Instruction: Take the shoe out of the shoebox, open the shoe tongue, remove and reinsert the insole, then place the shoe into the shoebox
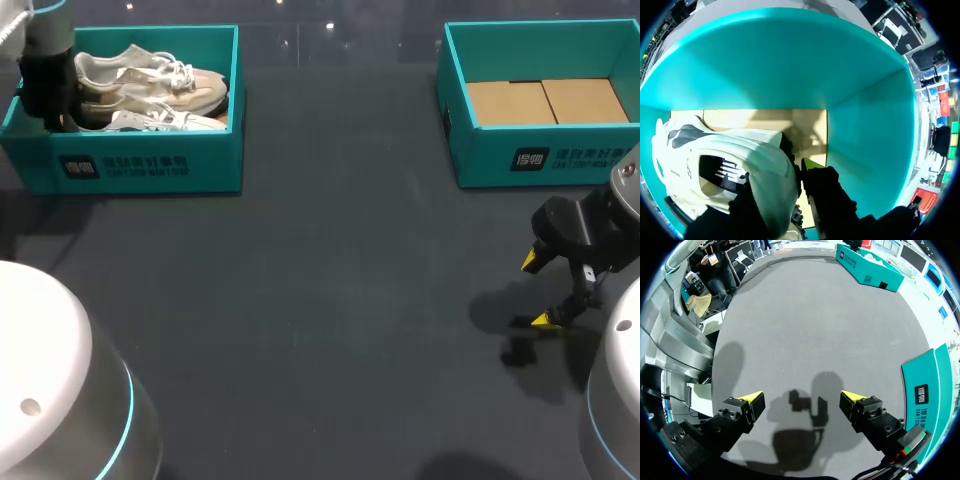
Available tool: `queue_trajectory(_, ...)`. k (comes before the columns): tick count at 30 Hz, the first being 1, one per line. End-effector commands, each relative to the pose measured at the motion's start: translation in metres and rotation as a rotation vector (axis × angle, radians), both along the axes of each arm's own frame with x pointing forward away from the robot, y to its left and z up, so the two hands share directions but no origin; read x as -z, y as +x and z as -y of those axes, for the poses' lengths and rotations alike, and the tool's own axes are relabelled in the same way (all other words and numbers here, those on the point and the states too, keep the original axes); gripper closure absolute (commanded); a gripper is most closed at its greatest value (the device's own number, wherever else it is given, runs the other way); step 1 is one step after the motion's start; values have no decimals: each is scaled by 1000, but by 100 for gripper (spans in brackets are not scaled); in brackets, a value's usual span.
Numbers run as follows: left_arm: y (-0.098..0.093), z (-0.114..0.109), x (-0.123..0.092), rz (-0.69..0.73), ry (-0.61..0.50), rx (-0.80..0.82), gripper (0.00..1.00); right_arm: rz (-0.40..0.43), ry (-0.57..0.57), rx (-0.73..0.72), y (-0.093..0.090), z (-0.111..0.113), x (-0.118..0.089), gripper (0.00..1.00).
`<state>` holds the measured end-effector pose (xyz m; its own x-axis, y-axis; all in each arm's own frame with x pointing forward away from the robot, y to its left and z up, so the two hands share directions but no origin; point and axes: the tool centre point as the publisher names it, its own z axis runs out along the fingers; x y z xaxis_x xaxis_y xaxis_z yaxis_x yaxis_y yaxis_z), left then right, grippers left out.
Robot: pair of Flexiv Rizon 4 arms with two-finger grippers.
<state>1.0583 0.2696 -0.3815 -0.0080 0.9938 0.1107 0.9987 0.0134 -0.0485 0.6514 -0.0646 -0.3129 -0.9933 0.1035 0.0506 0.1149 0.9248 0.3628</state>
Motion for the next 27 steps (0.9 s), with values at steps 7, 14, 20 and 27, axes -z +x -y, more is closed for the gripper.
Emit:
queue_trajectory(7, 0, -7, -7, 2, -15, -15, 100, 3, -2, 1, -2, 0, 0, 0)
queue_trajectory(14, 0, -16, -19, 17, -44, -38, 100, 3, -2, 1, -2, 0, 0, 0)
queue_trajectory(20, 1, -19, -39, 27, -77, -60, 100, 3, -2, 1, -2, 0, 0, 0)
queue_trajectory(27, 4, -20, -74, 56, -83, -71, 100, 3, -2, 1, -2, 0, 0, 0)
